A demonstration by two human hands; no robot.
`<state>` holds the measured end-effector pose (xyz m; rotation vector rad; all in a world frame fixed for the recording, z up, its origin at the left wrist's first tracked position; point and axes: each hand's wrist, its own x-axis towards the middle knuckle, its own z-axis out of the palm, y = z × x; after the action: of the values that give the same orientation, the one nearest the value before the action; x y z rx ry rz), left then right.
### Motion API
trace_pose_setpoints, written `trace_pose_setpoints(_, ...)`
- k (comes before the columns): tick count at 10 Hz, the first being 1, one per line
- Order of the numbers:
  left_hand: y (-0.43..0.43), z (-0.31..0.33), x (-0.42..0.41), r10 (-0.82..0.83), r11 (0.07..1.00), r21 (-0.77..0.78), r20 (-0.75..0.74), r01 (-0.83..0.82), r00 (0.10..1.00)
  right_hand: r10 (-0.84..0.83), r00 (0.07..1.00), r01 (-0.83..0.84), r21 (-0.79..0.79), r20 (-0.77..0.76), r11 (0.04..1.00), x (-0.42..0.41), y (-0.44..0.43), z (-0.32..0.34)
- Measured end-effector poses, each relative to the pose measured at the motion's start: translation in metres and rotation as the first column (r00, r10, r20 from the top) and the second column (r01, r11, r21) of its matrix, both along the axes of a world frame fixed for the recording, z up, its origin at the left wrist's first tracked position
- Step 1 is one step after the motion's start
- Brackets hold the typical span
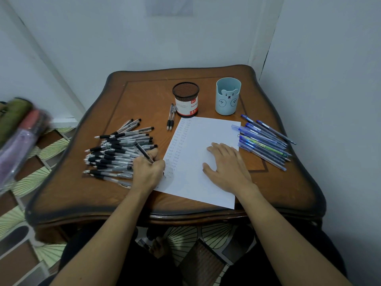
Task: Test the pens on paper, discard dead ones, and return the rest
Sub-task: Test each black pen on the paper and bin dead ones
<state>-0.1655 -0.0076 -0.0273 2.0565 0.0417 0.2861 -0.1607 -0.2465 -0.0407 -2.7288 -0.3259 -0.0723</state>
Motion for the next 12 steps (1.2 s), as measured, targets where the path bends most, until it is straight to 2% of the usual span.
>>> trace_pose_setpoints(1, 0.0007, 0.0002, -0.0014, -0.041, 0.998, 0.039, 0.043, 0.039, 0.998, -0.002, 1.000, 0.002, 0.002, 0.000, 1.000, 0.0000, 0.0000, -0.0001)
trace_pose_setpoints(3, -0.0002, -0.0013, 0.0006, -0.019, 0.999, 0.049, 0.031, 0.018, 0.999, -0.003, 1.000, 0.003, 0.002, 0.008, 1.000, -0.0001, 0.0001, -0.0007)
trace_pose_setpoints(10, -0.0006, -0.0052, 0.0001, -0.090, 0.995, 0.039, 0.070, 0.087, 0.993, -0.001, 1.000, 0.001, 0.010, 0.013, 1.000, 0.0005, 0.0003, -0.0009)
trace_pose_setpoints(12, -0.0016, -0.0042, 0.0000, -0.100, 0.995, 0.006, 0.031, 0.100, 0.994, 0.000, 1.000, 0.000, 0.009, 0.010, 1.000, 0.0013, 0.0002, -0.0022)
